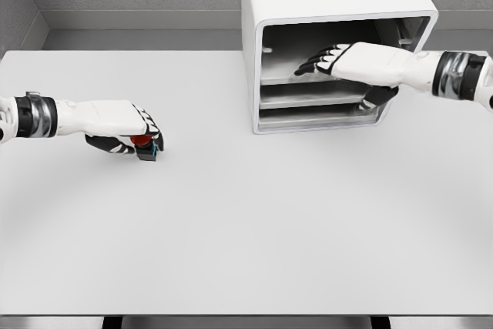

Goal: Slide open multi-storey tabletop storage cabinets and put open load switch and slide close multi-storey tabletop storage cabinets

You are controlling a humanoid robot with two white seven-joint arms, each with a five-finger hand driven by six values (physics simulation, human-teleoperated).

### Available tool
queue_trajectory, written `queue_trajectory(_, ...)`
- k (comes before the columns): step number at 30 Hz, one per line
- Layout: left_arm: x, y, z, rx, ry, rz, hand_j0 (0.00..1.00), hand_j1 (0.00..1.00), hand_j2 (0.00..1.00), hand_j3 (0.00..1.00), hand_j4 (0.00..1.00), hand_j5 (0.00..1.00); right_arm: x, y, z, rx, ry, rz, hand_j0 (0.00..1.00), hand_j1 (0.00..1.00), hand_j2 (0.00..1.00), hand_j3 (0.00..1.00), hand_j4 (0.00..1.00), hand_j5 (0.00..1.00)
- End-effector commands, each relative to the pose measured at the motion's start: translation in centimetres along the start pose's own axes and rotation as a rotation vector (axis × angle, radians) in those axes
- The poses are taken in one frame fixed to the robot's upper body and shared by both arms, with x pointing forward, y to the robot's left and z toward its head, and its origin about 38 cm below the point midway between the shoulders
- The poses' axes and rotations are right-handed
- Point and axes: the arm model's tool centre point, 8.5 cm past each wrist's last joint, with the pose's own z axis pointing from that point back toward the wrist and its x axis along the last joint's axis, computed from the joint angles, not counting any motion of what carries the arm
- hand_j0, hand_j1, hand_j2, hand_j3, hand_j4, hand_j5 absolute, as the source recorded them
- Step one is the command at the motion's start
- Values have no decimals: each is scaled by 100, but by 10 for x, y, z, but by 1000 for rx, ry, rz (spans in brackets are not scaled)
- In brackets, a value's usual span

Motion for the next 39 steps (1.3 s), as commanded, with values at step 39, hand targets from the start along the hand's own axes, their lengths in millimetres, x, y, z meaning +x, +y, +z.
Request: queue_trajectory(39,36,46,12,60,-70,-152,35,35,35,35,35,35,30,7,-13,74,-80,179,100,100,100,100,100,100)
